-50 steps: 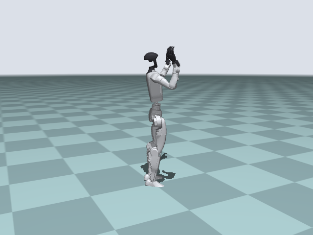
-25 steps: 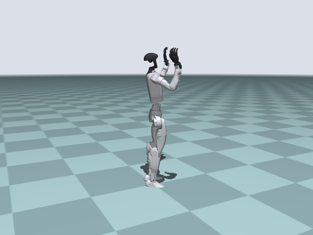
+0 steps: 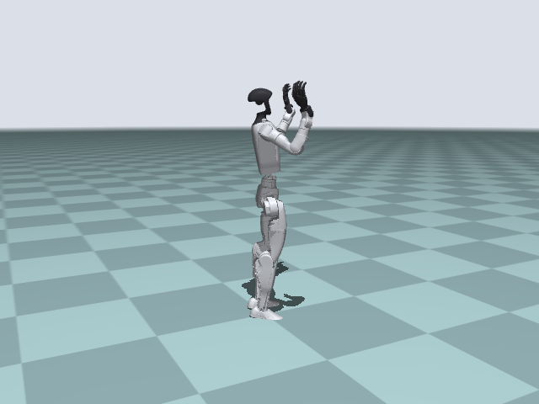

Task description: Upper body actions

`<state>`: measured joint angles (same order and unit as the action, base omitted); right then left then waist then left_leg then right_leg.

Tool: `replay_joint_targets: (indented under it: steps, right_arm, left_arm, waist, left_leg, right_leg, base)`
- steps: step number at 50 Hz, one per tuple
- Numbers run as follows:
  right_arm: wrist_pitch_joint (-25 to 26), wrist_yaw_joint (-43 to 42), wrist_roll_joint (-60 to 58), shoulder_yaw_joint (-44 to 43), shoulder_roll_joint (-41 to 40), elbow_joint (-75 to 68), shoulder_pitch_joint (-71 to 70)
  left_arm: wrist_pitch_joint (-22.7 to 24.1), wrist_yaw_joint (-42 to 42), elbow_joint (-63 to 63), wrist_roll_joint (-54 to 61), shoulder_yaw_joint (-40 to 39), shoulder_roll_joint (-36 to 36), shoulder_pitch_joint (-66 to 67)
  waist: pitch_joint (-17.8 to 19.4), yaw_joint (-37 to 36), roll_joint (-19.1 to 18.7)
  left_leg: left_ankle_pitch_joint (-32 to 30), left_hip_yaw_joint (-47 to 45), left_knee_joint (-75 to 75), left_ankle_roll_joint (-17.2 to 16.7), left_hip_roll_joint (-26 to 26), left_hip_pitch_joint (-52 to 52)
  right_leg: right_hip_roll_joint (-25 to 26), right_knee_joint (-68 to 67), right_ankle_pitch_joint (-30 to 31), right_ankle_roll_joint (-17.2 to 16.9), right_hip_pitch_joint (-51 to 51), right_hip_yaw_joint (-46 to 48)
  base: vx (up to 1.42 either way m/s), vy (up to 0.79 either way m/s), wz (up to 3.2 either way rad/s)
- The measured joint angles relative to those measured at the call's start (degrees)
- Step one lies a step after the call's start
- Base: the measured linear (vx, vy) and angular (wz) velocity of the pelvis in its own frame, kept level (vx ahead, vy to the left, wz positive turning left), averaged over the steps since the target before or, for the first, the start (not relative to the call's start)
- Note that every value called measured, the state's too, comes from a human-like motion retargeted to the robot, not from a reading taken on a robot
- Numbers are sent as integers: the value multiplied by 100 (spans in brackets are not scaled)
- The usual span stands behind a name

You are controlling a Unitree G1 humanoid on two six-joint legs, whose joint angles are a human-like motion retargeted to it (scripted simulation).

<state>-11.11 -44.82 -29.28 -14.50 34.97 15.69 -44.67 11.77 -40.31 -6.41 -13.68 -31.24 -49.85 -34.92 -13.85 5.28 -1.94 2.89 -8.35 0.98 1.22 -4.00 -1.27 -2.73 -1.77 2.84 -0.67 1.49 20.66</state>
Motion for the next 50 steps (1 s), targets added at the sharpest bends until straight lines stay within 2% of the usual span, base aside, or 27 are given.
replay_joint_targets:
  steps: [7,10,18,28,33,40,50]
  right_arm:
    - [-157,156,860,-343,-276,-264,110]
    - [-155,100,858,-364,-246,-261,125]
    - [-233,67,472,159,109,-170,-46]
    - [-411,176,-328,1200,665,160,-586]
    - [-310,159,-977,1404,866,336,-743]
    - [-268,139,-818,1127,782,170,-601]
    - [-179,92,127,138,194,-246,66]
  left_arm:
    - [320,52,-433,1254,-374,213,136]
    - [375,67,-452,1355,-462,205,165]
    - [35,198,-36,254,-158,-95,172]
    - [-48,955,550,-418,1014,-420,-309]
    - [-47,1129,700,-706,1393,-495,-564]
    - [-49,938,497,-508,1225,-383,-504]
    - [-115,194,-82,400,346,-120,19]
  waist:
    - [-9,39,-9]
    - [-10,39,-8]
    - [-48,5,1]
    - [-118,-77,-11]
    - [-112,-125,-2]
    - [-117,-153,13]
    - [-104,-110,0]
  left_leg:
    - [12,-4,1,-1,2,11]
    - [15,-7,2,-1,2,13]
    - [20,-10,4,-3,3,19]
    - [21,6,1,-4,-4,4]
    - [16,15,1,-5,-6,3]
    - [20,9,-1,-5,-7,6]
    - [23,3,-5,-3,-3,19]
  right_leg:
    - [6,-1,-10,-1,-6,-3]
    - [8,0,-12,0,-6,-5]
    - [10,1,-14,1,-8,-5]
    - [2,-1,-18,-1,3,4]
    - [1,1,-18,0,-2,13]
    - [3,1,-20,3,-3,8]
    - [17,1,-24,9,-18,0]
  base:
    - [0,0,0]
    - [0,0,0]
    - [1,0,0]
    - [0,0,0]
    - [0,0,0]
    - [0,0,0]
    - [0,0,0]
